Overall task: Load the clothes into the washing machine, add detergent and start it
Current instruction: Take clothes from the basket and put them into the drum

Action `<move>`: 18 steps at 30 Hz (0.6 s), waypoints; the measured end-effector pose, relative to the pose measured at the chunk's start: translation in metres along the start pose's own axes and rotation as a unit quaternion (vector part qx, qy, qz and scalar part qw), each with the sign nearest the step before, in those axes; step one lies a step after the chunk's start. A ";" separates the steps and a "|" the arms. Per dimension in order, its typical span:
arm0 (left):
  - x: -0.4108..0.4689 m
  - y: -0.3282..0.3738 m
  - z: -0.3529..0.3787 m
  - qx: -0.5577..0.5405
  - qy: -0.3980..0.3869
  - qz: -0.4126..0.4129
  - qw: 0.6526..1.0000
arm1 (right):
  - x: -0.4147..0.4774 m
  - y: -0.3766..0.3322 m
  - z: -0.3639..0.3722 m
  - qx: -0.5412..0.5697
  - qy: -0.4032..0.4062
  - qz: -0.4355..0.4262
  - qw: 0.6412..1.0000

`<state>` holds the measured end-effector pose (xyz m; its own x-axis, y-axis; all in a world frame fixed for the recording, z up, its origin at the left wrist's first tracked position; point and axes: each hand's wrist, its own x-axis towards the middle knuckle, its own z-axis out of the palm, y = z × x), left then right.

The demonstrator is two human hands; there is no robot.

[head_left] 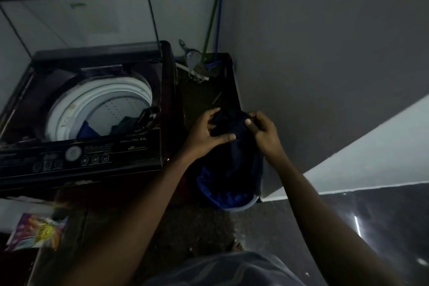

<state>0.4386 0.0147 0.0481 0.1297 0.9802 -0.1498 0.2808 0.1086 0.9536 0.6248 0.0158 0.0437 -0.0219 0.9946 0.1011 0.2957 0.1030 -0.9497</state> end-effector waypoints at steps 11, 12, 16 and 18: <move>0.016 0.012 -0.021 0.063 -0.009 0.024 0.998 | 0.014 -0.021 -0.026 0.089 0.075 0.031 0.993; 0.020 0.019 -0.023 0.076 0.001 0.038 0.996 | 0.014 -0.015 -0.030 0.055 0.090 0.053 0.993; 0.034 0.042 -0.024 0.156 -0.002 0.133 0.979 | 0.008 -0.009 -0.041 -0.029 0.056 0.069 0.996; 0.037 0.048 -0.018 0.173 0.000 0.152 0.973 | 0.008 -0.018 -0.031 -0.047 -0.048 0.047 0.997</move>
<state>0.4396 0.0592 0.0931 0.2564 0.9583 0.1265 0.5334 -0.2494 0.8083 0.6486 0.0213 0.0710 -0.0798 0.9966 -0.0198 0.3880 0.0127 -0.9216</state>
